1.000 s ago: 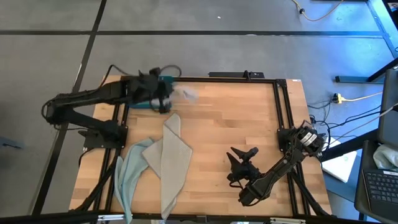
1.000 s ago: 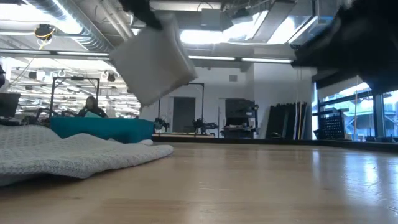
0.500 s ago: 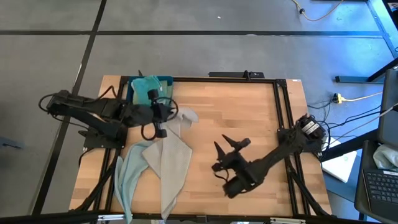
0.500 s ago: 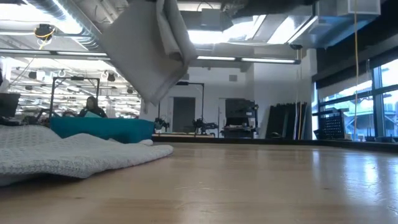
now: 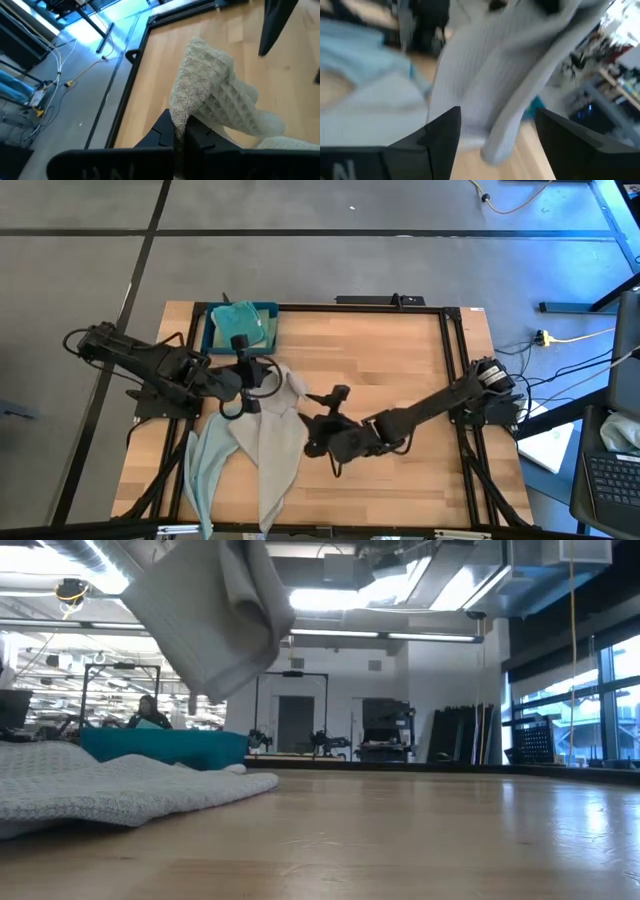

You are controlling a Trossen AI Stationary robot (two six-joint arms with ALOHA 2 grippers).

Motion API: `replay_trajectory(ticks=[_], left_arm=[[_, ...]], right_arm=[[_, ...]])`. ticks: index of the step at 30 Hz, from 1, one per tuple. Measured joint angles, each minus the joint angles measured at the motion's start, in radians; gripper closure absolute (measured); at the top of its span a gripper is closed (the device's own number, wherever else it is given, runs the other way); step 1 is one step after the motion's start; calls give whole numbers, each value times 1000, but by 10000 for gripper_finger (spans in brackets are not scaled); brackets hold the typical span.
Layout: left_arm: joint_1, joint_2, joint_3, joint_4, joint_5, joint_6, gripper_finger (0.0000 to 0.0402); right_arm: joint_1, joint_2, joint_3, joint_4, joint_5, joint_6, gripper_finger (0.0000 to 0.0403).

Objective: Fold microfiber towels
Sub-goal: Fold the right gray towel

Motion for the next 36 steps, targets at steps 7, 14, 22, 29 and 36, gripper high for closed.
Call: replay_trajectory(ticks=[7,14,22,29,36], left_arm=[[-30,0,0,-9,-28,-44,401],[-48,0,0,-6,-31,-90,401],[-45,0,0,-9,-84,-90,401],[-34,0,0,0,-76,-90,401],[-37,0,0,-2,-75,-87,401]], right_arm=[[-47,0,0,185,-136,-65,146],[-154,2,-12,233,-167,23,106],[-175,9,-12,353,-289,118,51],[-213,56,-12,368,-255,123,45],[-267,132,-13,362,-202,165,45]])
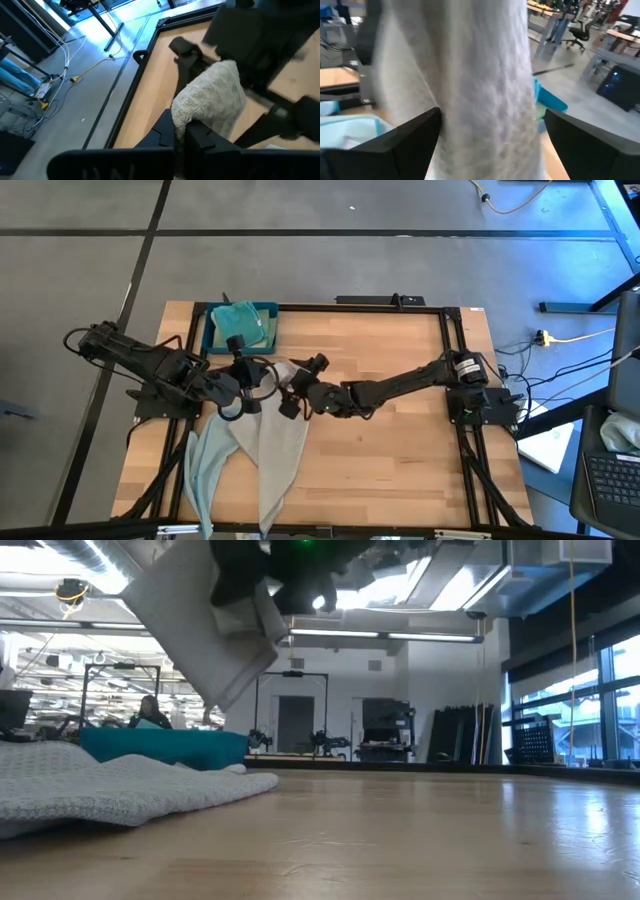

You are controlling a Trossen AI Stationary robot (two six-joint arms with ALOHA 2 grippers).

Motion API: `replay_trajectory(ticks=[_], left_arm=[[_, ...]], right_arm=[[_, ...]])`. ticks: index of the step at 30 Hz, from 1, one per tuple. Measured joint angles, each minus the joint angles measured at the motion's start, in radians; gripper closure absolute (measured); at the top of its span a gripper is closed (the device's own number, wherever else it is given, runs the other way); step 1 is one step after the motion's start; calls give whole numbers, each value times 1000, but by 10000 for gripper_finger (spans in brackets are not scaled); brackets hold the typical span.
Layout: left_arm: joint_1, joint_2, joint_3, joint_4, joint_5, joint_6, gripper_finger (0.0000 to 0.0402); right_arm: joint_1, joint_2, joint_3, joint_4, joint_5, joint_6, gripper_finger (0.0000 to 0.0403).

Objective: Fold microfiber towels
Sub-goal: Fold the right gray towel

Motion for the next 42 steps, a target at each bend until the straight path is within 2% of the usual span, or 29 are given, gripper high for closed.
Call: replay_trajectory(ticks=[7,18,24,30,36,40,42], left_arm=[[0,0,0,-63,-60,-5,401],[1,0,0,-92,-102,-34,401],[1,0,0,-93,-115,-37,401],[1,0,0,-97,-130,-53,401],[0,-1,-21,-88,-67,-149,401],[-10,0,-92,-52,-50,-227,401],[-15,0,-146,40,-32,-233,401]], right_arm=[[-12,13,0,-7,45,-59,61],[-6,13,0,-21,45,-103,171],[-6,13,0,-75,52,-122,253],[-6,13,0,-132,54,-199,380],[15,12,0,-172,101,-298,377],[78,-26,0,-365,101,-278,387],[113,-64,0,-486,100,-214,387]])
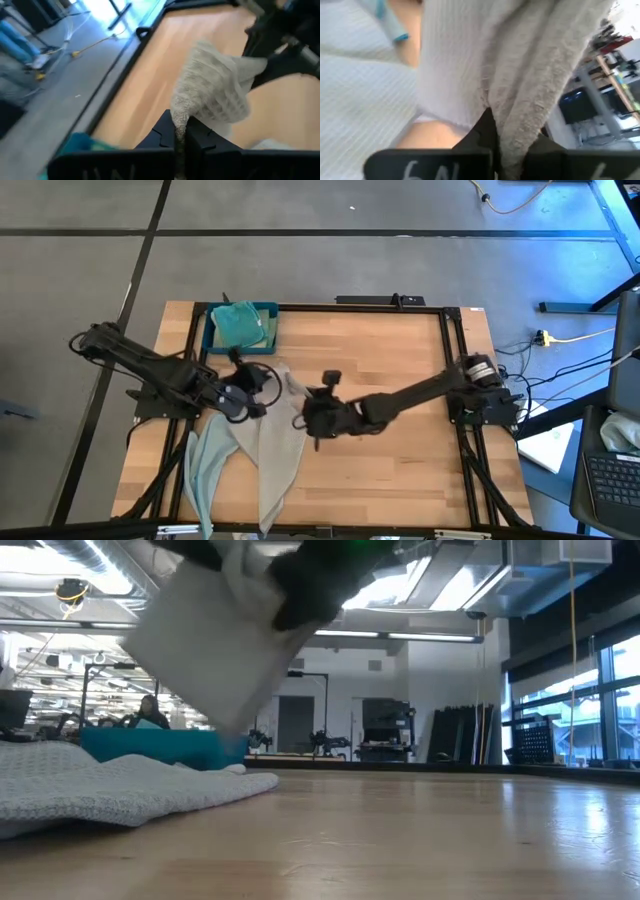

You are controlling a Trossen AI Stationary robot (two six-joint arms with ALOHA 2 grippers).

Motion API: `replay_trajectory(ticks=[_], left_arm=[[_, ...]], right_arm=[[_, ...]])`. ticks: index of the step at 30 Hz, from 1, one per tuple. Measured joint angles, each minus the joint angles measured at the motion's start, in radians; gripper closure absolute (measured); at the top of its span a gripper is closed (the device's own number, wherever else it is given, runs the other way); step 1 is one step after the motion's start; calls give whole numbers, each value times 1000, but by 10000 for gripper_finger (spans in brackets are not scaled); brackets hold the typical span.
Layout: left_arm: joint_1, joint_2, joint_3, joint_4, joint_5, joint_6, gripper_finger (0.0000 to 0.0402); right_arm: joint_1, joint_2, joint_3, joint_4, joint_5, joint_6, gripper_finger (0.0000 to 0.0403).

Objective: Fold microfiber towels
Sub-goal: Fold the right gray towel

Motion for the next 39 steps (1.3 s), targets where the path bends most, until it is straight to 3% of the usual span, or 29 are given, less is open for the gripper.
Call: replay_trajectory(ticks=[3,8,11,14,19,23,26,32,35,39], left_arm=[[-1,0,-111,290,81,90,402],[19,18,-285,826,349,174,402],[28,83,-339,995,478,110,402],[7,193,-348,1099,531,47,402],[0,386,-350,1197,528,36,401],[64,458,-349,1215,477,96,402],[135,477,-348,1220,451,153,401],[261,505,-348,1217,527,181,401],[307,535,-348,1212,564,182,401],[338,584,-348,1238,613,181,401]], right_arm=[[44,-62,0,-174,-48,121,387],[76,-170,2,-379,-401,364,387],[87,-195,2,-463,-593,480,387],[113,-203,2,-507,-672,547,387],[142,-203,1,-629,-667,617,384],[120,-203,1,-766,-500,655,382],[82,-195,-5,-837,-458,660,382],[-8,-194,-173,-693,-539,560,381],[-62,-194,-272,-573,-547,501,381],[-118,-194,-317,-550,-541,477,380]])
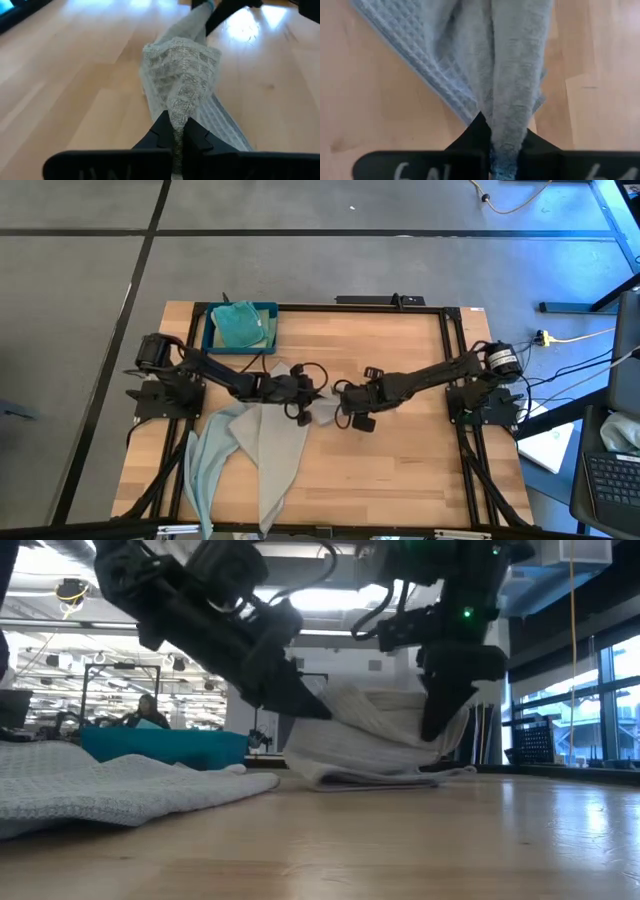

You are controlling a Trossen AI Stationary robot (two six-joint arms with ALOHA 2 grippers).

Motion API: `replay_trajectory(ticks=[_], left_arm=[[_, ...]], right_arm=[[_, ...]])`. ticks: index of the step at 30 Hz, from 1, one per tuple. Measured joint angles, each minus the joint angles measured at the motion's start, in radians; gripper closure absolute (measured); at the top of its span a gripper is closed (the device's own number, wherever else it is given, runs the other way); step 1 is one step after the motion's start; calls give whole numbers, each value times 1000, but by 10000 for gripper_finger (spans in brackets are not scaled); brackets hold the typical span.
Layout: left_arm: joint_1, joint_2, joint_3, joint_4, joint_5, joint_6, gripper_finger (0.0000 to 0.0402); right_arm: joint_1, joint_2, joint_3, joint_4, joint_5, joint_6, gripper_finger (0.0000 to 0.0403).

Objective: Fold microfiber towels
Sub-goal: Fold the right gray towel

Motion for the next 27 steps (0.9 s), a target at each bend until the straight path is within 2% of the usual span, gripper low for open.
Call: replay_trajectory(ticks=[3,6,10,13,17,23,27], left_arm=[[3,27,0,30,3,8,401],[3,46,-2,58,-19,55,401],[3,52,-3,61,-139,146,401],[3,52,-16,62,-233,182,401],[3,52,-41,67,-297,182,401],[4,51,-85,92,-334,105,401],[5,50,-116,115,-390,97,401]], right_arm=[[-10,-8,-8,9,23,-24,380],[-8,-8,-10,41,136,-106,380],[-9,-6,-12,117,256,-218,380],[-23,-6,-12,167,292,-274,380],[-53,-5,-12,184,273,-312,380],[-138,-1,-12,219,157,-325,380],[-192,30,-11,296,145,-395,379]])
